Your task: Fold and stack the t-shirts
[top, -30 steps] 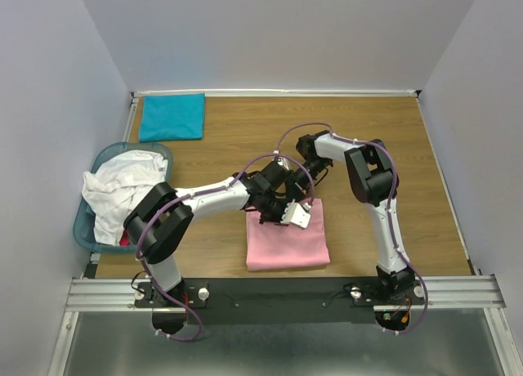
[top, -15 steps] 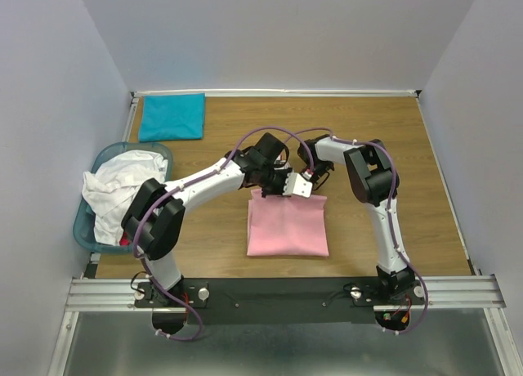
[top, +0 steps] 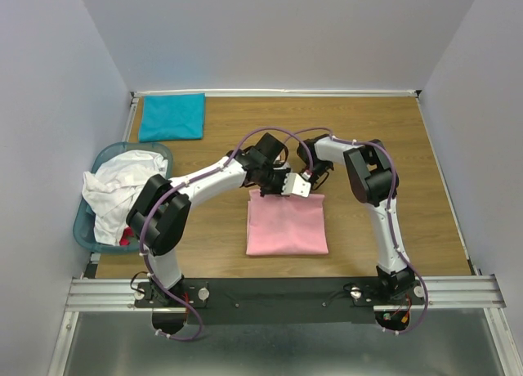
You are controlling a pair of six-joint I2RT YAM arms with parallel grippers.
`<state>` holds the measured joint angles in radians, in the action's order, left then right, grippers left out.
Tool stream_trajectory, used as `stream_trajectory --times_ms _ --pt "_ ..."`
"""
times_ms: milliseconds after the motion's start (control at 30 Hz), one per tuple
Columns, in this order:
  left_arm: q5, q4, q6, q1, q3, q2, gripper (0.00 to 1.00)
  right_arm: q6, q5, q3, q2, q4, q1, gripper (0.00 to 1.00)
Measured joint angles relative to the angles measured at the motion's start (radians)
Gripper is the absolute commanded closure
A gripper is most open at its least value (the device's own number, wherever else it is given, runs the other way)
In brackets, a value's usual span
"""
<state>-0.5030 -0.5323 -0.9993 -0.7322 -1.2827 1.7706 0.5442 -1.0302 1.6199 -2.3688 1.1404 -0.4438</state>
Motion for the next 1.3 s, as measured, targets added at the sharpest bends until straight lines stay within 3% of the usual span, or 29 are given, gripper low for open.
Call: stream_trajectory --times_ms 467,1300 --pt "0.002 0.002 0.002 -0.005 0.050 -0.035 1.00 -0.050 0.118 0.070 0.033 -0.025 -0.002 0.74" --pt "0.015 0.012 -0.004 -0.035 0.057 -0.053 1.00 -0.085 0.269 0.151 0.088 -0.082 -0.001 0.46"
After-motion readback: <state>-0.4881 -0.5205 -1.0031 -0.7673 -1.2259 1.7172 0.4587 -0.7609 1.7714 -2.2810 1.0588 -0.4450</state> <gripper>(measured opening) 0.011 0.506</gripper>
